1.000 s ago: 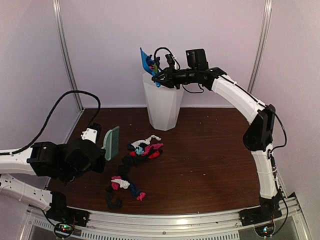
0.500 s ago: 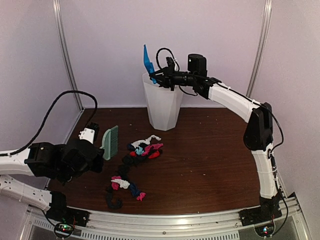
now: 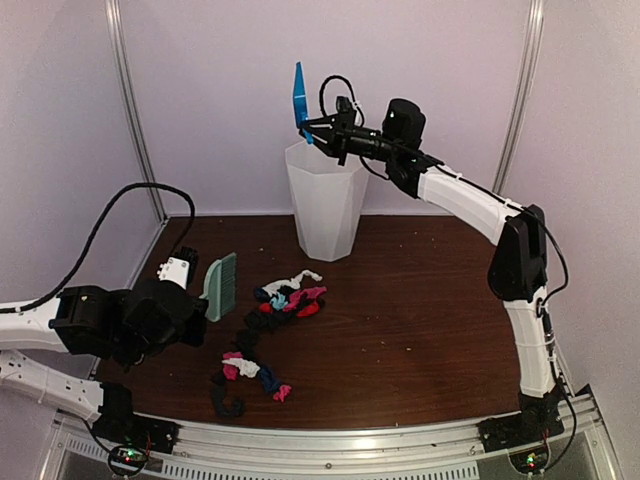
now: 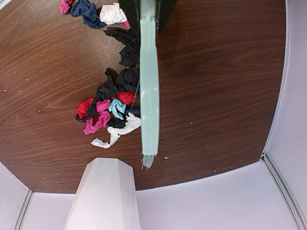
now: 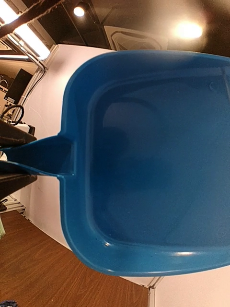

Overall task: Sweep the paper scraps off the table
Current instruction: Dump the paper scraps into the trash bin, then sweep the paper scraps from the center of the board.

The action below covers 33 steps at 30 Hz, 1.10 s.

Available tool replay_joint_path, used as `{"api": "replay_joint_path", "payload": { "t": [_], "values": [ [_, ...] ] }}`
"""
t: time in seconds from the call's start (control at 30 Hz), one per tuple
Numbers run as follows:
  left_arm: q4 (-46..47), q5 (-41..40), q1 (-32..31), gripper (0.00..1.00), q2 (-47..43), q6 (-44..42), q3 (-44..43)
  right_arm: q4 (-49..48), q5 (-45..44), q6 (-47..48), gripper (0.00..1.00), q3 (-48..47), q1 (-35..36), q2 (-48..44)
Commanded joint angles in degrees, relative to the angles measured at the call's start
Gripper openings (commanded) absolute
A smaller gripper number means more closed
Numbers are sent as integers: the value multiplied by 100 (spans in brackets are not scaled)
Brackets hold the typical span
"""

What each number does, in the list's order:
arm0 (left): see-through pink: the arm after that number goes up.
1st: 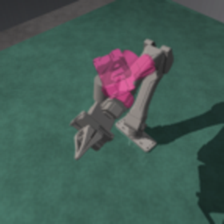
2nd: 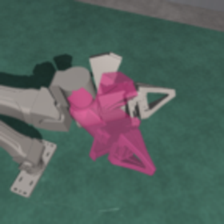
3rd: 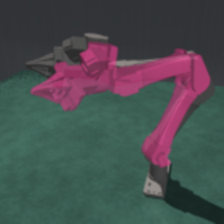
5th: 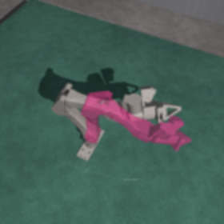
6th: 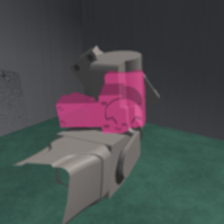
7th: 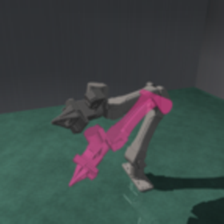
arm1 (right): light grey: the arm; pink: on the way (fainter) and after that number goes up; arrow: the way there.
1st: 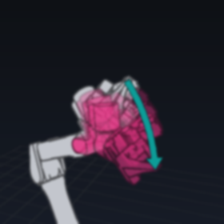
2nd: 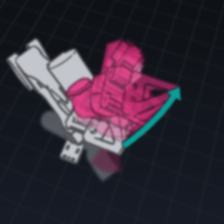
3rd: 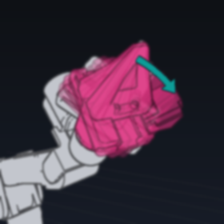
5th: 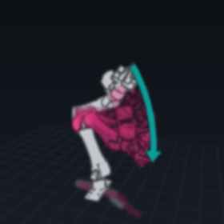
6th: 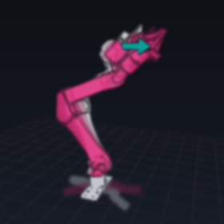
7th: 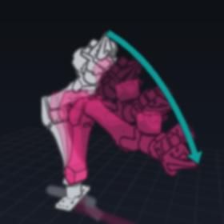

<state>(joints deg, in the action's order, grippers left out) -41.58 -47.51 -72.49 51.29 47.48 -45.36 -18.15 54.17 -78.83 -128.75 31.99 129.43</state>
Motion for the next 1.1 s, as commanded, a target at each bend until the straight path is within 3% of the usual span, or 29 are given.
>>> {"api": "replay_joint_path", "payload": {
  "t": [0.0,0.23,0.53,0.8,1.07],
  "values": [
    [290,11,-27,0,-38,-68,19,-316,150,-34,0,-2,-15,-570],
    [452,60,-27,0,36,-115,54,1128,-66,1367,0,349,209,-1216],
    [672,105,-28,0,225,-212,89,2318,-592,2938,0,1931,601,-2380],
    [707,139,-22,0,226,-293,125,4184,-1793,4466,0,2751,1082,-3358],
    [710,444,-27,0,369,-412,107,4658,-3040,5012,0,4407,1649,-4455]
  ]
}}
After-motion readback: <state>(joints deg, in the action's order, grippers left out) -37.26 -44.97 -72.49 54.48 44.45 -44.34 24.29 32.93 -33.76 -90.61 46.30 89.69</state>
